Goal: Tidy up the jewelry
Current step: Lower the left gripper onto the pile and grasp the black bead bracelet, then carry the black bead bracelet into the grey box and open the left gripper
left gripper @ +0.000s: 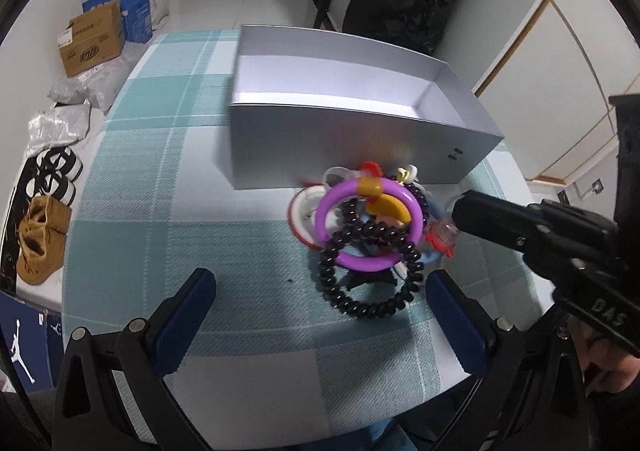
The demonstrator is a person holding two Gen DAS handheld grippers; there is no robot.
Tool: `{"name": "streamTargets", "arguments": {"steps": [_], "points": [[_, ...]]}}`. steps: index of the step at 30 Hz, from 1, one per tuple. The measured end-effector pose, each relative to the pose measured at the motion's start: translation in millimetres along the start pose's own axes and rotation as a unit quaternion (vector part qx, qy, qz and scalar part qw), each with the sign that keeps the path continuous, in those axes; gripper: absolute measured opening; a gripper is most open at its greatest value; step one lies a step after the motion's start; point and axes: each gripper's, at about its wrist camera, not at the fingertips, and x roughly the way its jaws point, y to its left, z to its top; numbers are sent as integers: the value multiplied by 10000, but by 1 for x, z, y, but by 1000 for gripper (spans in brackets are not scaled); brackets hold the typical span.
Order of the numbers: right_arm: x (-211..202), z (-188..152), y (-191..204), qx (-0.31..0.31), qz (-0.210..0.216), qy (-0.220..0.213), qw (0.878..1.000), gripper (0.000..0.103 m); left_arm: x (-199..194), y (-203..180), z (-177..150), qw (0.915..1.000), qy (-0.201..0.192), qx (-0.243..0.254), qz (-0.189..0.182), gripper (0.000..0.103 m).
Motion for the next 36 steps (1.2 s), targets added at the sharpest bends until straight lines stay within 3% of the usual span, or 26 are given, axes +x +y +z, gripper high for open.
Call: {"name": "streamTargets", "arguments": {"steps": [5, 9, 13, 14, 26, 36], "points": [[-4, 4, -1, 55, 4, -137, 9999, 4, 2, -2, 2, 9999, -62, 38, 77, 98], [-10, 1, -4, 124, 7, -202, 9997, 5, 1, -5, 4, 9999, -138, 86, 33, 81], [-17, 1, -6, 170, 4, -282, 9995, 5, 0, -9, 3, 9996, -101, 164, -188, 49], [-18, 1, -7, 179, 5, -294, 9994, 5, 0, -11, 1, 9995, -87, 193, -219, 47], [-26, 1, -4, 192, -7, -441, 9988, 5, -21, -13, -8, 9986, -64, 72, -516, 37], [-45, 19, -4, 281, 89, -783, 9965, 5, -56, -11, 15, 9948, -648, -160, -774, 36]]}}
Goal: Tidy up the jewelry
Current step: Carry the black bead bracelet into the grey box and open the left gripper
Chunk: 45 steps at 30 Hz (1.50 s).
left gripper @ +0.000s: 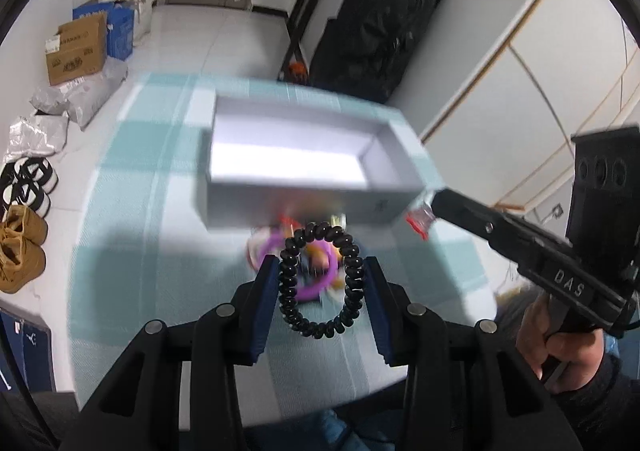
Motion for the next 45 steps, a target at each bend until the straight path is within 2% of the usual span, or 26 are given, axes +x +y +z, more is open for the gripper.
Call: {"name": "streamTargets", "arguments": {"steps": [3, 5, 9, 11, 13, 21, 25, 27, 30, 31, 33, 34, 35, 38, 39, 45], "points": [[0, 17, -1, -12, 2, -48, 10000, 5, 1, 0, 24, 9998, -166, 8, 98, 36], [5, 28, -2, -39, -1, -38, 10000, 5, 6, 5, 38, 9997, -155, -69, 175, 36], [27, 48, -6, -67, -58, 95, 9999, 5, 30, 15, 63, 9997, 4, -234, 65, 36], [42, 55, -9, -81, -130, 234, 9996, 5, 38, 22, 67, 9995, 140, -285, -89, 36], [53, 59, -13, -88, -218, 346, 9991, 5, 48, 26, 72, 9991, 281, -316, -93, 36], [84, 66, -33, 88, -299, 683, 9972, 5, 69, 30, 81, 9976, 514, -387, -272, 36], [93, 65, -38, 88, -322, 824, 9960, 5, 71, 28, 83, 9981, 503, -269, -250, 36], [94, 65, -40, 84, -314, 858, 9958, 8, 71, 29, 85, 9983, 469, -261, -225, 37], [93, 67, -40, 7, -307, 815, 9962, 8, 73, 30, 89, 9984, 430, -300, -191, 43], [91, 67, -40, -14, -304, 787, 9964, 10, 74, 31, 89, 9983, 427, -318, -217, 46], [87, 67, -39, -17, -292, 716, 9970, 24, 72, 34, 90, 9982, 395, -370, -258, 47], [85, 68, -39, -19, -284, 667, 9974, 27, 71, 34, 89, 9982, 353, -389, -277, 47], [83, 68, -38, -25, -273, 610, 9978, 37, 71, 35, 89, 9983, 323, -404, -271, 48], [78, 71, -35, -78, -208, 510, 9985, 42, 66, 34, 89, 9985, 179, -406, -335, 56], [76, 71, -34, -96, -190, 486, 9986, 46, 65, 33, 89, 9986, 153, -383, -328, 59], [69, 72, -32, -116, -199, 355, 9991, 56, 61, 25, 88, 9995, 9, -209, -220, 60]]}}
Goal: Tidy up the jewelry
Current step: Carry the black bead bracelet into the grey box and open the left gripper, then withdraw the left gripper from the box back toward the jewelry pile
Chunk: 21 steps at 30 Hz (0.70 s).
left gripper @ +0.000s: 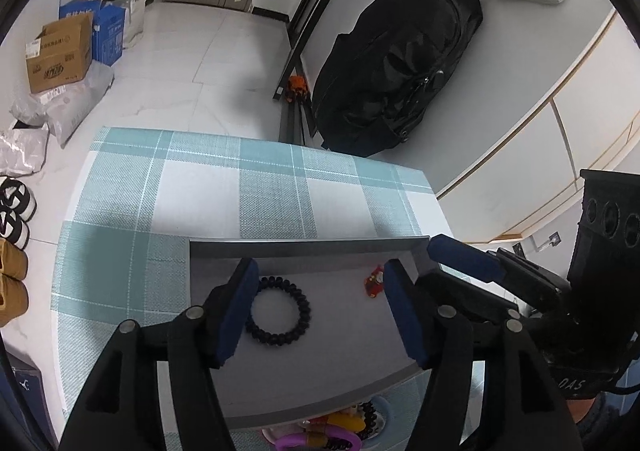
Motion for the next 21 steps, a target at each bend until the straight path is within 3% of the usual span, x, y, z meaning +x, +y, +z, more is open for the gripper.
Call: {"name": "streamTargets", "arguments": {"steps": [12, 17, 21], "points": [[-22, -7, 3, 46, -133, -269, 9995, 80, -18, -1, -13, 9984, -332, -7, 464, 60], [-30, -17, 6, -37, -247, -317, 9992, 86, -33, 0, -25, 9966, -435, -61, 704, 60], [-38, -27, 6, -2, -306, -360, 9989, 94, -43, -2, -39, 9951, -431, -32, 891, 67]]}}
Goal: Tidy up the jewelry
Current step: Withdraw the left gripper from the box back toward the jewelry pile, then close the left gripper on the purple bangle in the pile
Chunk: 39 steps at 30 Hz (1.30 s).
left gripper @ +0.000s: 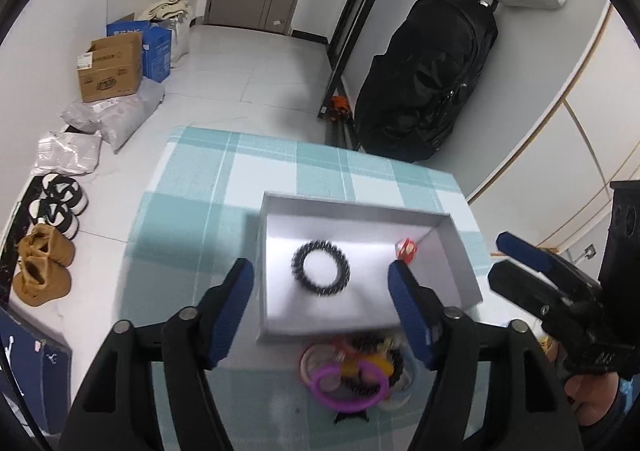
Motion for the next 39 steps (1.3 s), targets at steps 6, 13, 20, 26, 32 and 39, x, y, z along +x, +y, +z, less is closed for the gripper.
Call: {"name": "streamTargets", "arguments": {"steps": [6, 13, 20, 26, 32, 39], "points": [[-16, -12, 1, 29, -131, -194, 9997, 100, -7, -6, -26, 9998, 160, 71, -75, 76], [-27, -35, -3, 288, -253, -159, 9991, 103, 5, -18, -51, 9978, 553, 374, -52, 77], [-29, -52, -2, 369, -381, -1, 9986, 103, 13, -7, -61, 9977, 526, 158, 398, 77], [-30, -63, -4, 465, -473, 80, 9978, 103, 20, -7, -62, 9978, 660, -11, 53, 77], [-29, -68, -3, 505, -530, 152, 9972, 103, 25, -10, -64, 9969, 762, -140, -101, 77], [-28, -70, -2, 503, -559, 213, 9969, 103, 29, -8, -64, 9959, 863, -227, -124, 76]]}}
